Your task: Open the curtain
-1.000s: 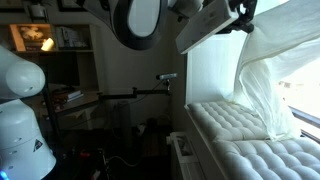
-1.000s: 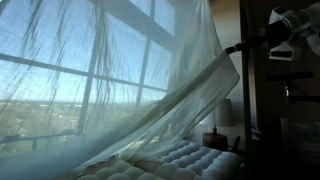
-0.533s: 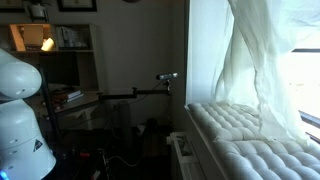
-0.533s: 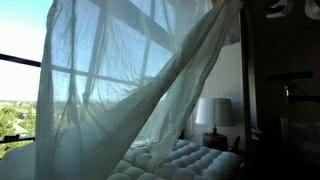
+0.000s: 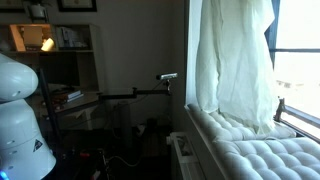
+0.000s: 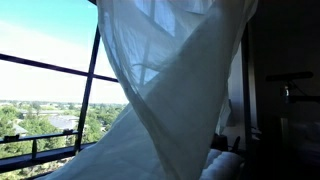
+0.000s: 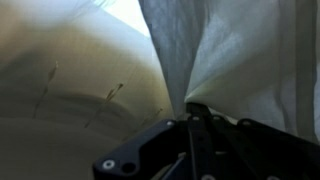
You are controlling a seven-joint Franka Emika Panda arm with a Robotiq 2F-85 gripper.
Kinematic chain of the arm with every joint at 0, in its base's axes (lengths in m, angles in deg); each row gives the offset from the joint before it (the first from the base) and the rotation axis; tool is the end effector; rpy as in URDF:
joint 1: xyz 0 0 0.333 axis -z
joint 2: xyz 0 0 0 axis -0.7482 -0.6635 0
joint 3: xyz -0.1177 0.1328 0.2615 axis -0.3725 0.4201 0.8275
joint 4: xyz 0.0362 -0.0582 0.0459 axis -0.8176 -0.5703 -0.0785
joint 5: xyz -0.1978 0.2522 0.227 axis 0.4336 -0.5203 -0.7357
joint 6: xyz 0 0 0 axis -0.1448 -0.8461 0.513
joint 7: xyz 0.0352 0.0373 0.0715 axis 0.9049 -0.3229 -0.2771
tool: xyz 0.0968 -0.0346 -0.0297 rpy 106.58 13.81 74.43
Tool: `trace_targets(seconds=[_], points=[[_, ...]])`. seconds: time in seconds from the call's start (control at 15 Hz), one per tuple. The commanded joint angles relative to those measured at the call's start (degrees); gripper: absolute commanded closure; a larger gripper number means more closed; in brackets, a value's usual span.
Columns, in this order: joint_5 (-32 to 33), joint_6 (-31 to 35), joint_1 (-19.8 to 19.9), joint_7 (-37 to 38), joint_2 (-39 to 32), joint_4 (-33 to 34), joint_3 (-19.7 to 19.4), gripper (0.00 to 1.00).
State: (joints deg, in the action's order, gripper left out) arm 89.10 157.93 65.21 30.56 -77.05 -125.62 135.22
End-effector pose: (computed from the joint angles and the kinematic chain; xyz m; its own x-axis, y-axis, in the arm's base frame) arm 0.4262 -0.0681 0.7995 -0.4789 0.5306 0.6994 0.0570 -0.7762 0.6279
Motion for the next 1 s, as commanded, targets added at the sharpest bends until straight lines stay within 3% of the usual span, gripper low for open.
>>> trace_targets(seconds=[0.0, 0.27, 0.33, 0.93], points=[[0.9, 0.0, 2.0, -6.7, -9.6, -2.1, 6.1, 0.99], [-1.9, 0.0, 2.3, -9.5, -9.2, -0.7, 4.8, 1.00], [1.6, 0.0, 0.9, -4.5, -6.8, 2.8, 3.7, 0.99], [1.5, 0.0, 0.9, -4.9, -6.9, 2.4, 2.6, 1.00]])
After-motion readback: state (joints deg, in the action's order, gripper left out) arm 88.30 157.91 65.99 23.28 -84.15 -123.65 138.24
